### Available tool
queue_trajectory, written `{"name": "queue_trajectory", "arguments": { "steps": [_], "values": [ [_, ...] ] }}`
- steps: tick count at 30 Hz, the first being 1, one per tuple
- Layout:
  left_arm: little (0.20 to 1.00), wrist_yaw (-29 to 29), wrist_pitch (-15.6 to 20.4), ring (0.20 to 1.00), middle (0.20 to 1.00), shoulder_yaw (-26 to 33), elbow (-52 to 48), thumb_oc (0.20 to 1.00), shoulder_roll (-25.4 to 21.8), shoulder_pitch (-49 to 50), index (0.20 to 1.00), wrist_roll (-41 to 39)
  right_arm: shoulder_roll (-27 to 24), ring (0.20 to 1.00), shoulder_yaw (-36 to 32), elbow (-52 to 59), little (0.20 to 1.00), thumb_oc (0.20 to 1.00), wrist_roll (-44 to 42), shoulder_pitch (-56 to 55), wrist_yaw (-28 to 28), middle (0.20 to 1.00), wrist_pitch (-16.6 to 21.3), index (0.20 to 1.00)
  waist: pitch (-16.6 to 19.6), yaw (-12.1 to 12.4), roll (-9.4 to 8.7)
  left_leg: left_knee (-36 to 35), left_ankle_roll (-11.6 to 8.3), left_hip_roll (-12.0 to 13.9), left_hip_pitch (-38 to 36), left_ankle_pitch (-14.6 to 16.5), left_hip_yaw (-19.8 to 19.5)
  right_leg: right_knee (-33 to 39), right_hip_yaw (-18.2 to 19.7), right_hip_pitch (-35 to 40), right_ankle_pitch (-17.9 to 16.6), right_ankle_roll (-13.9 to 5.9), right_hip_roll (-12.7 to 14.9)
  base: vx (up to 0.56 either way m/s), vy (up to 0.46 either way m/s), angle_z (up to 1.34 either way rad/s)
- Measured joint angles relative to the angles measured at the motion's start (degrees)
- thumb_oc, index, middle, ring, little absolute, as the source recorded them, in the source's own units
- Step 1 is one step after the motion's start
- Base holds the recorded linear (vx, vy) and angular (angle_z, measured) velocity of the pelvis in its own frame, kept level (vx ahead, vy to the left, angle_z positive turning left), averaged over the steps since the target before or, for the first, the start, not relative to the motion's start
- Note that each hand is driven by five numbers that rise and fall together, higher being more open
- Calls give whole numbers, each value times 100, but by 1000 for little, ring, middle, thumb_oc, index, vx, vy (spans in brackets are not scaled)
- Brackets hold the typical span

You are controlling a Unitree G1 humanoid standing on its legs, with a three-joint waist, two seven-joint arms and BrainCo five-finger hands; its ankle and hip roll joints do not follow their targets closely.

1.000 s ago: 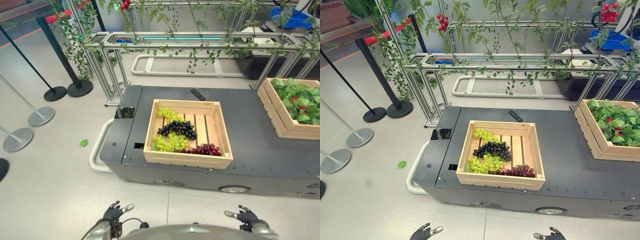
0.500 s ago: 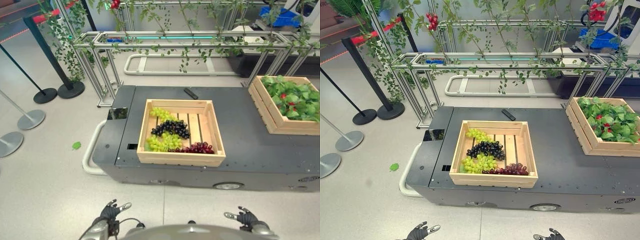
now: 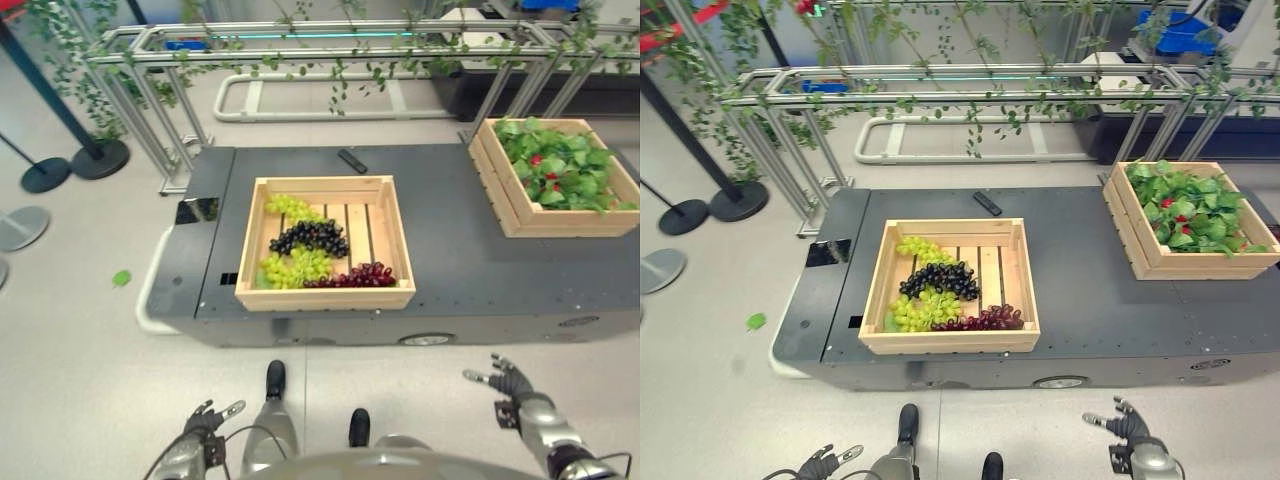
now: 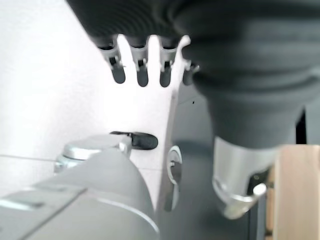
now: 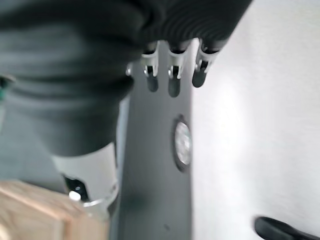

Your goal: Pick up the fruits from the basket on one side to the basket on the other side

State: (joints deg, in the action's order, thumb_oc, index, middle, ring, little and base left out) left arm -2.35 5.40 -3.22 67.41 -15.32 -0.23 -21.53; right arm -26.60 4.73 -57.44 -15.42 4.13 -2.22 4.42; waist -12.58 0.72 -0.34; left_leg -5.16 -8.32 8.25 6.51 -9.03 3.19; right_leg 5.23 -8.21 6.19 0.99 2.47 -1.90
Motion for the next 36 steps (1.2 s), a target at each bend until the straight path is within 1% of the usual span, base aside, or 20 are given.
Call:
{"name": "queue_trajectory", "arguments": {
  "steps": [1,2,3,6,7,8,9,10,11,14,15,17,18,19,20,21,24,26,29,36],
  "values": [
    [1000,-4,2,1000,1000,-13,-26,1000,-27,2,1000,-2,-20,1000,2,1,1000,1000,0,-38,-12,1000,-8,1000,100,5,-27,-17,65,-50,-101,-48,-2,-31,52,20,48,-76,40,150,148,-22],
    [1000,-2,4,1000,1000,-10,-93,1000,-59,13,1000,-2,-39,1000,-7,27,1000,1000,5,-42,-10,1000,-11,1000,145,15,-32,-2,275,-67,-188,-135,19,-85,124,15,83,-192,54,254,287,-38],
    [1000,-6,7,1000,1000,-5,-291,1000,-214,30,1000,-2,-23,1000,20,251,1000,1000,16,-67,1,1000,-17,1000,164,20,-224,7,400,-224,-299,-44,240,-387,153,-73,252,-354,267,106,144,-33],
    [1000,-2,40,1000,1000,-4,-539,1000,-483,-98,1000,0,-160,1000,-2,620,1000,1000,36,-37,44,1000,-11,1000,190,24,-290,8,576,-357,-383,107,387,-1123,135,-393,405,-668,468,124,224,-14],
    [1000,22,63,1000,1000,-19,-599,1000,-607,-271,1000,5,-429,1000,-105,1210,1000,1000,153,-142,125,1000,-45,1000,166,-13,-239,6,675,-452,-454,212,394,-2182,127,-828,553,-927,603,56,174,10],
    [1000,25,64,1000,1000,-26,-684,1000,-663,-317,1000,6,-677,1000,-109,1516,1000,1000,209,-192,176,1000,-22,1000,134,-41,-179,7,735,-461,-495,245,395,-2942,134,-1184,531,-992,713,85,399,31],
    [1000,30,142,1000,1000,-46,-796,1000,-759,-277,1000,8,-875,1000,-245,1546,1000,1000,260,-140,200,1000,51,1000,156,-158,-188,15,866,-517,-595,334,444,-3649,112,-1506,683,-1422,910,61,315,32],
    [1000,46,159,1000,1000,-70,-857,1000,-864,-295,1000,8,-1023,1000,-198,1642,1000,1000,341,-132,216,1000,10,1000,132,-188,-201,90,962,-585,-601,475,465,-3925,153,-1710,257,-1496,1046,128,355,1],
    [1000,59,156,1000,1000,-277,-1049,1000,-958,-203,1000,19,-1441,1000,-86,1763,1000,1000,480,-22,306,1000,58,1000,102,-108,-224,45,980,-630,-736,496,659,-4409,-2,-2052,233,-1544,1288,144,64,-26],
    [1000,108,144,1000,1000,-215,-1304,1000,-966,19,1000,51,-1996,1000,-219,2001,1000,1000,524,146,309,1000,98,1000,19,-165,-105,16,1030,-686,-852,582,685,-3201,-37,-2067,330,-1551,1331,213,-16,-3],
    [1000,104,158,1000,1000,-140,-1534,1000,-1024,87,1000,50,-2223,1000,-236,2319,1000,1000,611,95,324,1000,152,1000,-9,-145,-152,19,1032,-759,-862,579,715,-2098,-36,-1926,209,-1535,1369,173,-113,4],
    [1000,78,180,1000,1000,75,-2057,1000,-1080,194,1000,38,-2443,1000,-316,2808,1000,1000,759,5,334,1000,161,1000,-33,-144,-213,18,1010,-826,-859,615,703,-1022,-122,-1743,-72,-1534,1458,122,-114,20],
    [1000,48,192,1000,1000,164,-2561,1000,-1158,269,1000,21,-2528,1000,-528,3167,1000,1000,899,-181,330,1000,201,1000,-46,-143,-268,19,962,-849,-917,641,605,-515,-175,-1523,-417,-1497,1507,169,-173,63],
    [1000,22,263,1000,1000,216,-3180,1000,-1252,307,1000,-4,-2491,1000,-849,3432,1000,1000,935,-482,333,1000,226,1000,-20,-126,-415,19,854,-876,-1023,687,466,-313,-160,-1212,-693,-1470,1514,242,-219,85],
    [1000,10,360,1000,1000,280,-3610,1000,-1313,375,1000,-32,-2443,1000,-969,3513,1000,1000,933,-677,323,1000,271,1000,70,-124,-544,-15,774,-897,-1045,738,362,-223,-183,-987,-792,-1448,1522,266,-240,94],
    [1000,-4,549,1000,1000,410,-4103,1000,-1253,463,1000,-95,-2352,1000,-1164,3474,1000,1000,927,-829,298,1000,280,1000,198,-134,-605,12,616,-790,-1088,773,220,3,-209,-739,-949,-1014,1355,185,-160,59],
    [1000,-23,693,1000,1000,647,-5228,1000,-1241,727,1000,-208,-2294,1000,-1547,3506,1000,1000,895,-931,296,1000,306,1000,267,-98,-437,12,379,-429,-1039,783,58,1,-378,-686,-841,-810,971,131,-131,26],
    [1000,-17,708,1000,1000,732,-5380,1000,-1254,690,1000,-214,-2304,1000,-1632,3516,1000,1000,855,-935,305,1000,306,1000,310,-116,-336,14,308,-284,-1059,781,-38,4,-483,-633,-778,-709,826,127,-99,16],
    [1000,3,708,1000,1000,900,-5670,1000,-1163,675,1000,-213,-2242,1000,-1786,3711,1000,1000,798,-1026,329,1000,310,1000,374,-143,-218,16,203,-196,-1099,794,-64,7,-550,-577,-717,-667,733,100,-71,4],
    [1000,5,726,1000,1000,1157,-6172,1000,-1014,669,1000,-222,-2189,1000,-1794,4248,1000,1000,841,-1273,544,1000,310,1000,404,-128,-204,14,209,-223,-1191,799,-196,38,-655,-377,-637,-725,777,49,-34,15]
  ]
}}
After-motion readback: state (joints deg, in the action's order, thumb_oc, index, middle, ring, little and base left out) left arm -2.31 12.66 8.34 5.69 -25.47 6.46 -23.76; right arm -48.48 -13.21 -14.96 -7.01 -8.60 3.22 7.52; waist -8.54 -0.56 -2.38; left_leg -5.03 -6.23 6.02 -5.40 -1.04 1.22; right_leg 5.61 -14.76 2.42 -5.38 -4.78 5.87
